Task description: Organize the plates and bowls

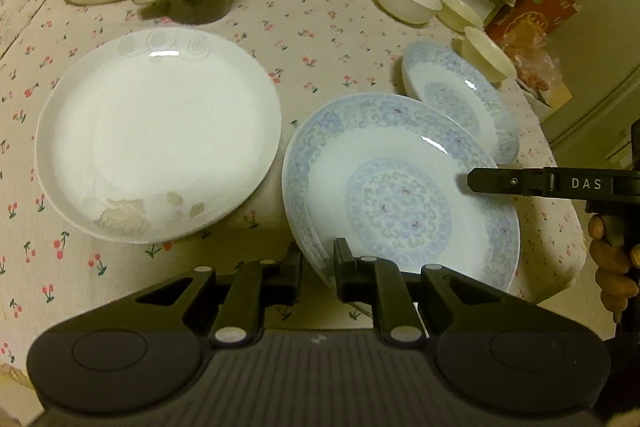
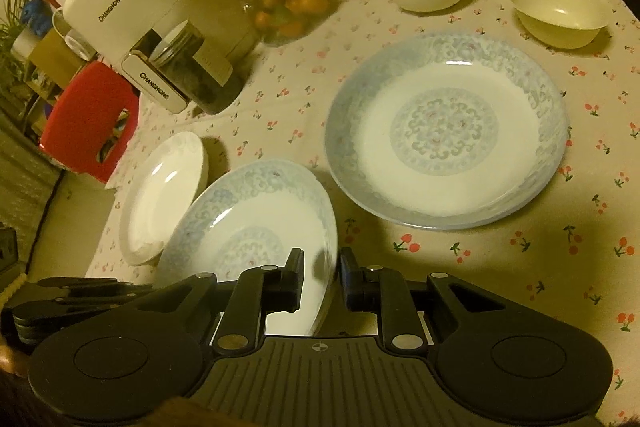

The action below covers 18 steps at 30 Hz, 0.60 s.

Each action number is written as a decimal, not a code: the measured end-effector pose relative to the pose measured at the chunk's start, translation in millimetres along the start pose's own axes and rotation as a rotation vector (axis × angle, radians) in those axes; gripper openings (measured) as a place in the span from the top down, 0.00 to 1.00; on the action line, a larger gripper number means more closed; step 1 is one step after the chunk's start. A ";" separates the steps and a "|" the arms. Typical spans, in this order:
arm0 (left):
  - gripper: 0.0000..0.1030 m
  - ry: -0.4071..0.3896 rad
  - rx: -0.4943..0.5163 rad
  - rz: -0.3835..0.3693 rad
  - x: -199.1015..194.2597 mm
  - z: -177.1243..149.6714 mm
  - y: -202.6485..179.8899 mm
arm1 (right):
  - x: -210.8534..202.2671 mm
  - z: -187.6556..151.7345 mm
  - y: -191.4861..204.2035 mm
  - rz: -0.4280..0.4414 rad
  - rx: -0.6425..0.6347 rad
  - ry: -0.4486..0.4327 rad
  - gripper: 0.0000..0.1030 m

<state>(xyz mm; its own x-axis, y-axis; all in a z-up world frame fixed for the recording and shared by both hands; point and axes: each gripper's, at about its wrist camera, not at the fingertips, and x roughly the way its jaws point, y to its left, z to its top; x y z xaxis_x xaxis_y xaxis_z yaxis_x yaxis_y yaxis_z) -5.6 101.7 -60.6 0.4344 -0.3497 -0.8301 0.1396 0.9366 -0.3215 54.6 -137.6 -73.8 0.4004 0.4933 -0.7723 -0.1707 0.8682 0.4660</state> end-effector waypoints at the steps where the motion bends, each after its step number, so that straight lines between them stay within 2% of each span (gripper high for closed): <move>1: 0.86 -0.005 0.001 -0.005 -0.7 0.2 0.5 | -2.2 0.1 -0.5 0.004 0.001 -0.004 0.82; 18: 0.87 -0.128 0.039 -0.020 -7.3 27.6 -31.4 | -30.4 14.4 -22.4 0.002 0.070 -0.088 0.82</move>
<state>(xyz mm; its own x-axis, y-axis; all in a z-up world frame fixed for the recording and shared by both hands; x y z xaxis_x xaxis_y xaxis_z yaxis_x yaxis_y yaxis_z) 11.3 75.5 -31.9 0.5404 -0.3651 -0.7580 0.1826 0.9304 -0.3179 59.2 -172.9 -54.5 0.4784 0.4858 -0.7315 -0.1099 0.8596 0.4990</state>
